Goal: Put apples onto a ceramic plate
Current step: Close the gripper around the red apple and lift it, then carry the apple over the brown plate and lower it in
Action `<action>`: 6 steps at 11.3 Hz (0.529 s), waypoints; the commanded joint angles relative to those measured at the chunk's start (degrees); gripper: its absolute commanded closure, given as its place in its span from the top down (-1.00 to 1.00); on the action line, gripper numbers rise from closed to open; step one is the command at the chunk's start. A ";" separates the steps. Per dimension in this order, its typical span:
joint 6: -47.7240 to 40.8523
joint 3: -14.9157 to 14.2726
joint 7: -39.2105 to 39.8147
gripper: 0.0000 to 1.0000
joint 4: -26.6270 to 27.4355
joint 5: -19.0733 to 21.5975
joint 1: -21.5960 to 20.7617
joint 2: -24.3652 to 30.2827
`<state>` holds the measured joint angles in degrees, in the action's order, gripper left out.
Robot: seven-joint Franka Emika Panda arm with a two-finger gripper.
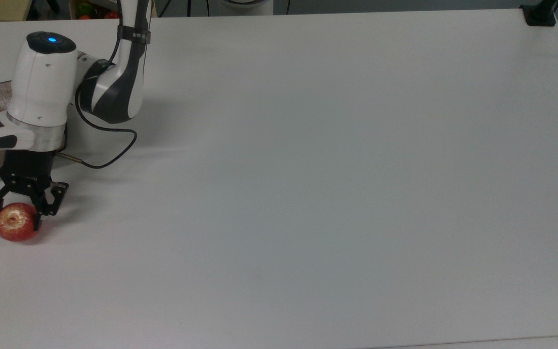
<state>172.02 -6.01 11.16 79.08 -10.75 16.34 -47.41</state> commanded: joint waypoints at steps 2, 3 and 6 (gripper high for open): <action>0.07 5.03 0.88 0.07 8.25 -1.46 4.92 10.73; -0.02 5.92 0.62 0.07 10.98 -1.46 5.71 13.46; -3.85 6.45 0.88 0.13 17.84 -1.55 7.12 20.32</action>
<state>172.08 -0.72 11.16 87.55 -10.78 21.97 -35.15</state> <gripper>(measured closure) 0.304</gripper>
